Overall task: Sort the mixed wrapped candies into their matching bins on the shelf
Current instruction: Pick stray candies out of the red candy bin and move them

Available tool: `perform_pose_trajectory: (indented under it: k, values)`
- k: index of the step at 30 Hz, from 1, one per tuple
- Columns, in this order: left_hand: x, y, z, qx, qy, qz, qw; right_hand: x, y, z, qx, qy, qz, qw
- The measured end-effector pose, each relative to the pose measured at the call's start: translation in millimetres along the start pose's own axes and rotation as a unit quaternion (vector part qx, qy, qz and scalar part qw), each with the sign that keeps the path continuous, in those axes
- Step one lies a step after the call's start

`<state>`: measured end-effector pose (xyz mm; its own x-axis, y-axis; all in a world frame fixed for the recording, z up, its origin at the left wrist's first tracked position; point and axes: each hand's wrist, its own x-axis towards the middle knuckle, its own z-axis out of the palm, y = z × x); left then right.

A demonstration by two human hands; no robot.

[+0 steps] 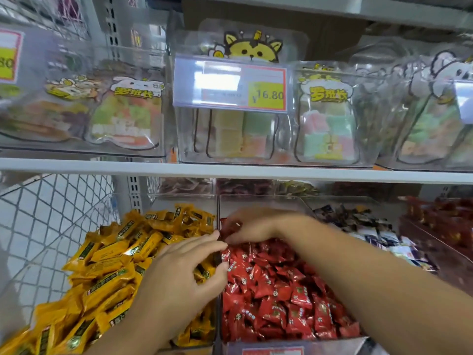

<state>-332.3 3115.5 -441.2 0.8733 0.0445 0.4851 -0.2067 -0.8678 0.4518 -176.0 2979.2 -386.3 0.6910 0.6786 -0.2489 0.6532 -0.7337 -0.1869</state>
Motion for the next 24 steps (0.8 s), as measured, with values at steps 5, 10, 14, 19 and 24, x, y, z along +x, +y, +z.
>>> perform_pose_trajectory:
  k: [5, 10, 14, 19, 24]
  values:
    - [2.5, -3.1, 1.7, 0.015, 0.011, 0.003, 1.000, 29.8, 25.8, 27.7, -0.072, -0.056, 0.051, 0.994]
    - [3.3, -0.6, 1.5, 0.031, -0.005, 0.008, 0.999, -16.4, 76.0, -11.0, -0.184, -0.080, 0.054, 0.978]
    - [4.1, 2.1, 1.6, 0.025, -0.017, 0.017, 0.999, -34.5, 46.1, -25.0, -0.095, -0.086, 0.020, 0.992]
    - [3.3, 0.6, 1.5, 0.008, -0.005, 0.018, 1.000, -5.1, -7.6, 24.0, -0.126, -0.153, -0.043, 0.979]
    - [0.7, -0.1, -0.2, 0.025, -0.006, 0.025, 0.999, 3.3, 31.3, 27.7, -0.186, -0.150, 0.041, 0.970]
